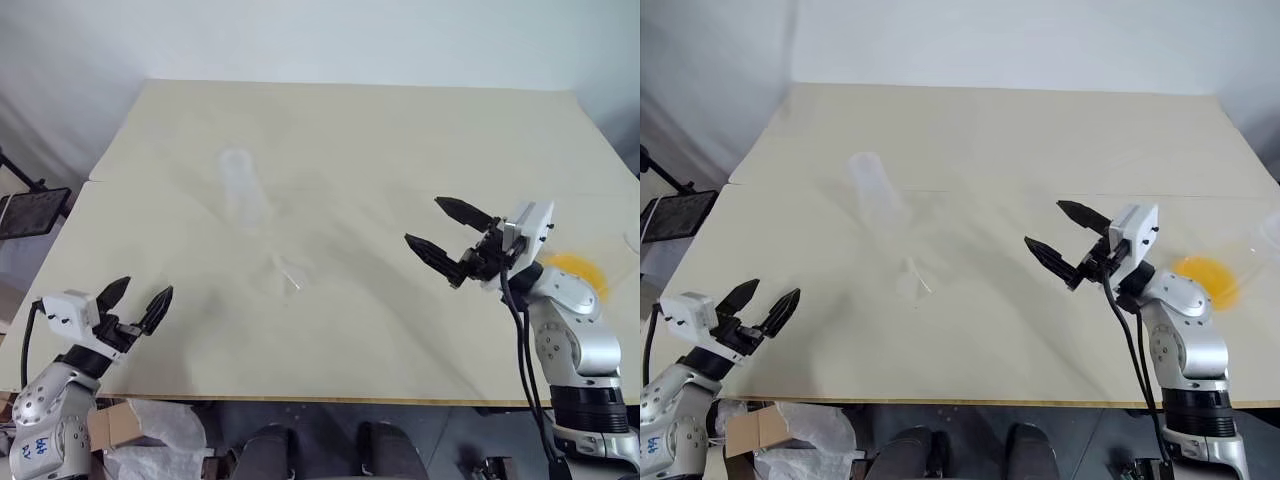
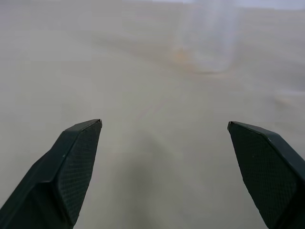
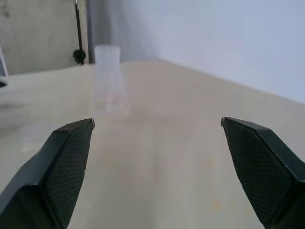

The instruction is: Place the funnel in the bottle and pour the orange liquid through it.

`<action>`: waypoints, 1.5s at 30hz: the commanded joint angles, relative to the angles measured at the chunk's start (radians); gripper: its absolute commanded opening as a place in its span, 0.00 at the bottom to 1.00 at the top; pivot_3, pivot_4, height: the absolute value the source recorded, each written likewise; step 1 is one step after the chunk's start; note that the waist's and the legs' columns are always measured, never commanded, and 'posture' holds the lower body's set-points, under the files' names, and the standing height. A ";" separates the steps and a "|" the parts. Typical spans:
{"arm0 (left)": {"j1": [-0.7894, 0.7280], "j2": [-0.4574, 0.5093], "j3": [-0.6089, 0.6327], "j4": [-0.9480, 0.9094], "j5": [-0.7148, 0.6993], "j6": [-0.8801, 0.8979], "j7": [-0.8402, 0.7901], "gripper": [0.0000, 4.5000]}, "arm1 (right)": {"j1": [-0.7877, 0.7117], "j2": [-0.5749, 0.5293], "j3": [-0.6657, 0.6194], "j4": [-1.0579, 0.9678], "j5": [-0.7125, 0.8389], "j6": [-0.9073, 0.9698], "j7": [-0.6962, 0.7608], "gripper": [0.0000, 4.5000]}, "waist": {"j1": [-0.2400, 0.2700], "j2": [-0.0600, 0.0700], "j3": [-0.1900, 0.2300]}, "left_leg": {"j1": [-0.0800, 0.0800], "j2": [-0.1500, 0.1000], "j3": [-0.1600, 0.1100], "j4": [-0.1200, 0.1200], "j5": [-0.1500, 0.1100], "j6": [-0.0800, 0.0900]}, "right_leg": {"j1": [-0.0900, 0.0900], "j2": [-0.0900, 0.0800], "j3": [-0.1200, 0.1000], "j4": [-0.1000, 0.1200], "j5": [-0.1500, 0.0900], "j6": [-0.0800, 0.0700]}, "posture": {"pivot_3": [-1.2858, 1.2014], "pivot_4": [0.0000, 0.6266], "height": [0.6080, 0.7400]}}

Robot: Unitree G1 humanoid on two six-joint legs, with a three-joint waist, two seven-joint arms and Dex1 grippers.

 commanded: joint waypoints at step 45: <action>-0.969 -0.079 -0.342 0.616 0.207 -0.040 0.115 0.88 | 0.238 0.010 -0.035 -0.231 0.022 0.034 -0.036 1.00 | 0.016 -0.004 0.001 | -0.002 -0.002 0.001 0.002 0.000 0.000 | -0.001 0.003 -0.004 0.000 0.001 0.000 | 0.52 0.24 1.00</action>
